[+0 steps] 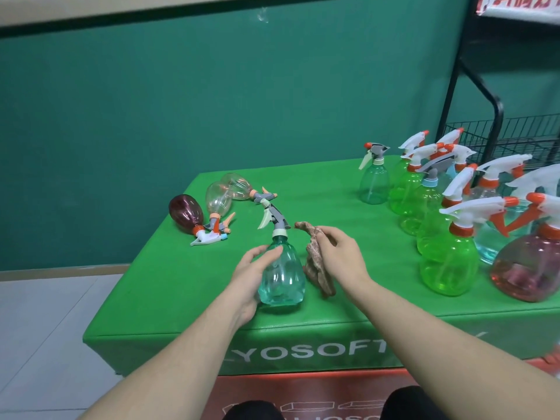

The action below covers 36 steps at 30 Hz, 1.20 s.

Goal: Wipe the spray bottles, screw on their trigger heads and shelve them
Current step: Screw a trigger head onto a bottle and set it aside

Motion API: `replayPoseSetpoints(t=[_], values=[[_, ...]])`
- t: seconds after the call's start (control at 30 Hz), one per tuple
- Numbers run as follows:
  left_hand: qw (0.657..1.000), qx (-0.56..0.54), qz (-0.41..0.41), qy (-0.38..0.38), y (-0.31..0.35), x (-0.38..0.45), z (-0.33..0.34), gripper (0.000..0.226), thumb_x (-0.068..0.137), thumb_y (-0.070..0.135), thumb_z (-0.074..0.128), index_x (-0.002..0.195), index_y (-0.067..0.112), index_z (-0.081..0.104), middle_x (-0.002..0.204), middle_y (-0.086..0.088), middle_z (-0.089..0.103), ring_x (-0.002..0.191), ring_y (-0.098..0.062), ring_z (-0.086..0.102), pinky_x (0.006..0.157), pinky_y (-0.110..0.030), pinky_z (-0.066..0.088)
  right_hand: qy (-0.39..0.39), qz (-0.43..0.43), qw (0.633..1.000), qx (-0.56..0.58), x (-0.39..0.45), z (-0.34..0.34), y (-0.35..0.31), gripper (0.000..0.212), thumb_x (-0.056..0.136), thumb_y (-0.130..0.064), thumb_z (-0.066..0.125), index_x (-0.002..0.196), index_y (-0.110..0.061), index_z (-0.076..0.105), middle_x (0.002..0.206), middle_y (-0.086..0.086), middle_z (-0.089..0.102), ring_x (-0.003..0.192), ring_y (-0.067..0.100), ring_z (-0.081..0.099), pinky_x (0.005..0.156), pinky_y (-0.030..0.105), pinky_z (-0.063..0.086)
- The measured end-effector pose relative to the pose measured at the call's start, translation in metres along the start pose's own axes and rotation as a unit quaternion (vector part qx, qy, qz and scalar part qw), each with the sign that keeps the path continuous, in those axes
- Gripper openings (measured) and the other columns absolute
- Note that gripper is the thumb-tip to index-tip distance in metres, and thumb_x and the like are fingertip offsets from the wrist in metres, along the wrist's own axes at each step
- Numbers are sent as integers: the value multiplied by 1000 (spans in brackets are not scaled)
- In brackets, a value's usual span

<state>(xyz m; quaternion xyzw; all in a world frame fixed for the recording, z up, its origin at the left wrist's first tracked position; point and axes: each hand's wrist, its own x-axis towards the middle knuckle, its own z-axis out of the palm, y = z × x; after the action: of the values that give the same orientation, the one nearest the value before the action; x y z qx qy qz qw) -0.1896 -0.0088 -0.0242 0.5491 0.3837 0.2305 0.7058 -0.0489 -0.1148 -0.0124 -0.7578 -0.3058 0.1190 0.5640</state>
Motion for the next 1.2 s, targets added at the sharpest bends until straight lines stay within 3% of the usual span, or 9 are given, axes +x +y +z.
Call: replayPoseSetpoints(t=[0.13, 0.23, 0.4, 0.53, 0.67, 0.73, 0.87, 1.03, 1.2], values=[[999, 26, 12, -22, -5, 7, 9, 33, 94, 41, 69, 125, 35, 62, 128, -3, 66, 112, -29, 65, 88, -42, 56, -5, 79, 995, 59, 5, 6, -3, 26, 105, -25, 48, 123, -17, 65, 112, -2, 70, 101, 16, 64, 91, 34, 51], [1000, 7, 14, -21, -8, 11, 13, 32, 100, 43, 61, 129, 30, 63, 127, -2, 67, 110, -28, 67, 81, -38, 55, -14, 140, 983, 115, 9, 11, -6, 22, 106, -25, 46, 118, -19, 63, 102, 0, 71, 91, 16, 67, 87, 40, 57], [997, -67, 36, -25, -18, 20, 8, 30, 99, 39, 58, 122, 22, 64, 115, -7, 73, 98, -27, 70, 81, -38, 56, -13, 230, 944, 237, 14, 14, -8, 19, 107, -14, 42, 111, -12, 61, 84, 6, 64, 63, 15, 55, 53, 24, 48], [995, -72, 57, -37, -24, 27, 7, 53, 81, 49, 62, 126, 21, 62, 109, -5, 74, 90, -22, 73, 73, -35, 57, -8, 282, 918, 278, 22, 22, -7, 19, 105, -10, 45, 98, -8, 63, 79, 8, 61, 64, 18, 51, 59, 28, 44], [994, -72, 74, -40, -31, 31, 5, 58, 77, 49, 65, 130, 27, 62, 114, -3, 76, 97, -21, 74, 73, -34, 59, -30, 301, 901, 311, 21, 32, -16, 17, 102, -8, 48, 97, -2, 63, 82, 13, 63, 58, 21, 57, 54, 31, 54], [994, -63, 71, -47, -31, 33, 5, 63, 76, 50, 67, 134, 25, 62, 115, -3, 76, 100, -22, 75, 75, -34, 60, -43, 301, 893, 332, 23, 37, -21, 17, 101, -8, 50, 101, 1, 64, 86, 17, 63, 65, 26, 61, 67, 44, 61], [995, -48, 65, -58, -30, 34, 5, 72, 75, 52, 70, 141, 25, 60, 119, 0, 76, 101, -17, 75, 84, -37, 61, -49, 296, 901, 312, 30, 45, -30, 17, 98, -6, 52, 100, 3, 65, 92, 20, 62, 80, 31, 59, 89, 61, 53], [995, -38, 67, -64, -25, 30, 8, 71, 72, 53, 71, 139, 32, 61, 113, 7, 77, 98, -13, 76, 78, -31, 60, -39, 272, 931, 238, 32, 47, -31, 22, 98, -7, 50, 100, 5, 68, 82, 18, 63, 67, 29, 61, 67, 46, 58], [996, -39, 64, -56, -25, 27, 8, 74, 70, 57, 72, 140, 35, 61, 121, 5, 75, 108, -18, 72, 86, -36, 59, -74, 243, 948, 191, 31, 42, -30, 24, 101, -11, 48, 94, -3, 70, 77, 15, 68, 60, 26, 64, 66, 44, 60]])
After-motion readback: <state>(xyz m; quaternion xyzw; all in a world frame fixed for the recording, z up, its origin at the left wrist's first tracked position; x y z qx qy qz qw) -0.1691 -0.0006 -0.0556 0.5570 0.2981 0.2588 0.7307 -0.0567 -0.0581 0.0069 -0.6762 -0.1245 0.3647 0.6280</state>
